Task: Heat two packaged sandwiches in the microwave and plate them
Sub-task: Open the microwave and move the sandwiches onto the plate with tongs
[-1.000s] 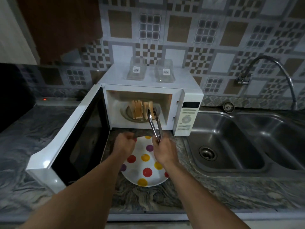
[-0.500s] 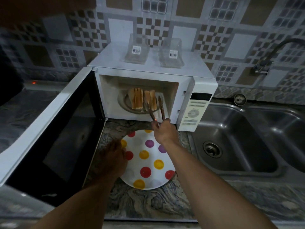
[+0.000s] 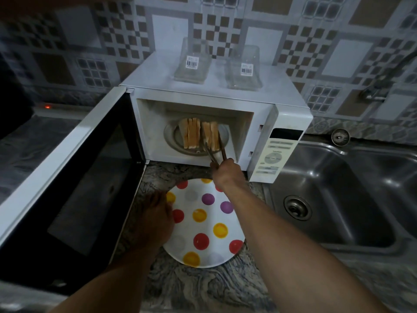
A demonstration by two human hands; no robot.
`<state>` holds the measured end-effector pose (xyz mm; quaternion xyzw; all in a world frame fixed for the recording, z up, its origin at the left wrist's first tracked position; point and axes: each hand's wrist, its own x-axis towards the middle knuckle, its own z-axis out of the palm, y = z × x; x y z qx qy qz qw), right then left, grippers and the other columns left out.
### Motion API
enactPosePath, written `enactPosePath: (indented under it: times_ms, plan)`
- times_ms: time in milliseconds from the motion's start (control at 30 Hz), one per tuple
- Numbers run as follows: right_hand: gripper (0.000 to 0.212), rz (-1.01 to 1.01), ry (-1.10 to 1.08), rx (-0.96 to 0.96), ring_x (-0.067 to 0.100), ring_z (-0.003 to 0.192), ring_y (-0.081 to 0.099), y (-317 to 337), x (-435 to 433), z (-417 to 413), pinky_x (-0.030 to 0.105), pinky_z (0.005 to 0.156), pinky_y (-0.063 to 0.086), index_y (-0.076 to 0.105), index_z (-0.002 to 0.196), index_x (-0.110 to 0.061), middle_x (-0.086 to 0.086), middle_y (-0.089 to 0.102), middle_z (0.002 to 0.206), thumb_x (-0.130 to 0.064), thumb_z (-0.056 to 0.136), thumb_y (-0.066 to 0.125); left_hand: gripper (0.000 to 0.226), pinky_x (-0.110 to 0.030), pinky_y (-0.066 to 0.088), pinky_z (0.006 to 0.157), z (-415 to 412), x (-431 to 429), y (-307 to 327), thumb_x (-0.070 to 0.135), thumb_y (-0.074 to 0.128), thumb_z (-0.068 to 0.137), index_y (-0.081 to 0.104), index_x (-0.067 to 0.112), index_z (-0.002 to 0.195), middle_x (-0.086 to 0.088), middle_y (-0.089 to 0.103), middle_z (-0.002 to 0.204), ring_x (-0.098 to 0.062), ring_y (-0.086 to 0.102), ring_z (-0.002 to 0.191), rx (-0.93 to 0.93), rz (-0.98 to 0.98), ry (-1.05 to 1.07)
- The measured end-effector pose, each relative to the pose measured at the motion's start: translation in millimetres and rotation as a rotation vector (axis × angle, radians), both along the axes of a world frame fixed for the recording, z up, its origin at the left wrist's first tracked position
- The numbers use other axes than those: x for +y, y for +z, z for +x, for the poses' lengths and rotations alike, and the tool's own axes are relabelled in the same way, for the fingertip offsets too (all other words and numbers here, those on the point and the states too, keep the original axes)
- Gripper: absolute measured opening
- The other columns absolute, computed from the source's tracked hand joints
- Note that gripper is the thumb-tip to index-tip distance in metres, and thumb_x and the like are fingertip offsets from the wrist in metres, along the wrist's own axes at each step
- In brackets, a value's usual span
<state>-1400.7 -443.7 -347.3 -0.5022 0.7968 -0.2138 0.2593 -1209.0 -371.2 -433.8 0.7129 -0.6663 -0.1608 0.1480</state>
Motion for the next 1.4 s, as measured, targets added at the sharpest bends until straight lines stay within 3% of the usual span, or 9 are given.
enactPosePath:
  times_ms: [200, 300, 567, 700, 900, 1000, 1167, 1400]
  plan:
    - [0.045, -0.012, 0.015, -0.009, 0.037, 0.109, 0.062, -5.4, -9.2, -0.9, 0.042, 0.085, 0.053, 0.054, 0.123, -0.002, 0.019, 0.062, 0.123, -0.041, 0.101, 0.051, 0.051, -0.047, 0.032, 0.113, 0.5, -0.8, -1.6, 0.027, 0.031, 0.1, 0.043, 0.005, 0.144, -0.019, 0.044, 0.147, -0.037, 0.038, 0.136, -0.002, -0.011, 0.006]
    - [0.045, -0.014, 0.013, -0.007, 0.037, 0.11, 0.062, -7.2, -13.4, -1.7, 0.04, 0.084, 0.051, 0.053, 0.123, -0.002, 0.019, 0.062, 0.123, -0.04, 0.1, 0.053, 0.05, -0.043, 0.027, 0.116, 0.5, -1.5, -3.9, 0.027, 0.033, 0.101, 0.041, 0.007, 0.146, -0.015, 0.041, 0.151, -0.033, 0.035, 0.139, -0.024, -0.012, 0.005]
    - [0.042, -0.024, 0.03, -0.015, 0.036, 0.113, 0.061, -10.6, -21.9, -4.7, 0.038, 0.087, 0.05, 0.051, 0.122, -0.002, 0.019, 0.062, 0.124, -0.038, 0.101, 0.051, 0.066, -0.044, 0.028, 0.115, 0.6, 0.1, -3.1, 0.035, 0.023, 0.089, 0.044, 0.003, 0.144, -0.019, 0.044, 0.148, -0.035, 0.034, 0.14, 0.004, -0.028, 0.0]
    - [0.037, -0.031, 0.029, -0.029, 0.036, 0.112, 0.061, -12.3, -20.4, -6.1, 0.039, 0.086, 0.049, 0.049, 0.121, -0.005, 0.018, 0.061, 0.124, -0.036, 0.102, 0.048, 0.055, -0.043, 0.029, 0.115, 1.8, -1.0, -5.6, 0.033, 0.031, 0.098, 0.041, 0.009, 0.147, -0.014, 0.041, 0.151, -0.032, 0.033, 0.14, -0.015, 0.002, 0.014]
    - [0.034, -0.048, 0.039, 0.001, 0.035, 0.104, 0.064, -16.7, -16.9, -6.4, 0.044, 0.086, 0.054, 0.049, 0.114, -0.009, 0.015, 0.062, 0.115, -0.04, 0.102, 0.044, 0.056, -0.043, 0.034, 0.111, -1.8, 2.3, -4.2, 0.036, 0.029, 0.095, 0.047, 0.012, 0.143, -0.011, 0.047, 0.146, -0.032, 0.043, 0.133, -0.01, -0.015, 0.038]
    - [0.031, -0.046, 0.104, 0.06, 0.035, 0.101, 0.064, -16.8, -16.2, -6.5, 0.044, 0.085, 0.055, 0.052, 0.114, -0.008, 0.014, 0.06, 0.109, -0.033, 0.101, 0.038, 0.05, -0.043, 0.034, 0.111, -1.3, 0.1, -6.7, 0.032, 0.039, 0.099, 0.042, 0.015, 0.146, -0.01, 0.043, 0.149, -0.032, 0.04, 0.133, 0.003, 0.009, 0.042]
    - [0.031, -0.095, 0.04, -0.011, 0.038, 0.107, 0.062, -16.6, -17.6, -7.2, 0.04, 0.082, 0.051, 0.049, 0.111, -0.007, 0.019, 0.063, 0.116, -0.036, 0.102, 0.045, 0.052, -0.042, 0.029, 0.116, -1.8, -0.1, -6.5, 0.034, 0.036, 0.101, 0.035, 0.018, 0.151, -0.007, 0.035, 0.156, -0.029, 0.034, 0.14, 0.042, 0.016, 0.054]
    - [0.034, -0.091, 0.04, 0.037, 0.039, 0.106, 0.062, -15.5, -16.9, -9.6, 0.041, 0.081, 0.049, 0.048, 0.113, -0.007, 0.02, 0.063, 0.118, -0.039, 0.102, 0.045, 0.057, -0.038, 0.017, 0.121, -1.9, -2.8, -4.8, 0.038, 0.031, 0.1, 0.03, 0.016, 0.153, -0.005, 0.029, 0.159, -0.023, 0.021, 0.148, 0.029, 0.001, 0.036]
